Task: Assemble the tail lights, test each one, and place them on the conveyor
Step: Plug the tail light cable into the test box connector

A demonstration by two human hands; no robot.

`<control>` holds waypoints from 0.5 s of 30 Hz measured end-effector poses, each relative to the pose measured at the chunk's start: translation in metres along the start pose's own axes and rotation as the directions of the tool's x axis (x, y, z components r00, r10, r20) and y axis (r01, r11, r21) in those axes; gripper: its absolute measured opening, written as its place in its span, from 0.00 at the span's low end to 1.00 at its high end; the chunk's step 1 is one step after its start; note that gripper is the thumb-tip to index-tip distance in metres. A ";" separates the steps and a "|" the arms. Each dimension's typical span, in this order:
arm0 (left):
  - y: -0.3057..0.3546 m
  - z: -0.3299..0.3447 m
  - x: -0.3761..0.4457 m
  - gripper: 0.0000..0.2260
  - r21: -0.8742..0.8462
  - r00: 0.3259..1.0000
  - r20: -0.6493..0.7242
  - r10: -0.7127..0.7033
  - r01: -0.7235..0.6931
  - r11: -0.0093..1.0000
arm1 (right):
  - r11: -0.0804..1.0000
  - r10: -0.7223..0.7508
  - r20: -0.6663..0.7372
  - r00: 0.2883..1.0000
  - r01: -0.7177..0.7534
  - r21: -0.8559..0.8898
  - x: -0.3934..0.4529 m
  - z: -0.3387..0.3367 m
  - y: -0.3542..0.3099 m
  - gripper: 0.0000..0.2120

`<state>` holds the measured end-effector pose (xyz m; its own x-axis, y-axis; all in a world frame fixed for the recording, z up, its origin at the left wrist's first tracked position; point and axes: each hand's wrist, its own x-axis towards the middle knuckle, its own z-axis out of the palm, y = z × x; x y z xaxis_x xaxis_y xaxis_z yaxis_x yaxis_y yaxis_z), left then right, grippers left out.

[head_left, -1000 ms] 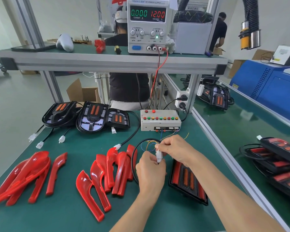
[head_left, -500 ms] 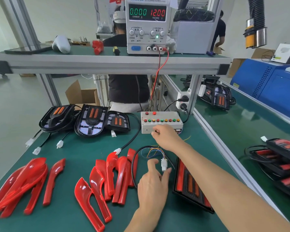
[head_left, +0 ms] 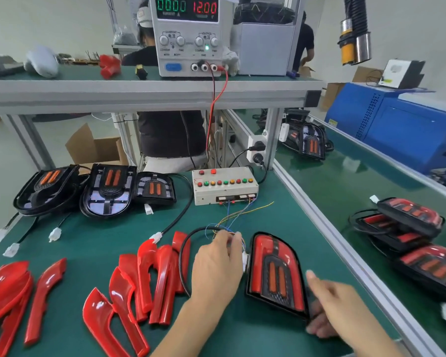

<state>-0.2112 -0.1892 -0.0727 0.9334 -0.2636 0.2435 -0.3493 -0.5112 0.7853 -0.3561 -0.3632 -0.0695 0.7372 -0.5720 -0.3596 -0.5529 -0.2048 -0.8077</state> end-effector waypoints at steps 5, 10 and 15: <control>-0.006 0.010 -0.010 0.19 0.061 0.977 0.198 -0.075 0.064 0.996 | 0.959 0.050 0.301 0.952 -0.130 0.254 0.011 0.009 -0.002 0.17; -0.018 0.015 -0.012 0.14 -0.104 0.984 0.155 -0.091 0.108 0.989 | 0.915 -0.019 0.284 0.959 -0.097 0.391 0.029 0.015 -0.004 0.14; -0.012 0.009 0.007 0.18 0.136 0.998 0.044 -0.041 0.035 0.990 | 0.893 -0.151 0.152 0.977 0.069 0.445 0.050 0.029 -0.015 0.12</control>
<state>-0.2014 -0.1920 -0.0851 0.9425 -0.2777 0.1858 -0.3243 -0.6263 0.7089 -0.2999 -0.3658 -0.0884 0.8627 -0.4072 -0.2999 -0.2697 0.1312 -0.9540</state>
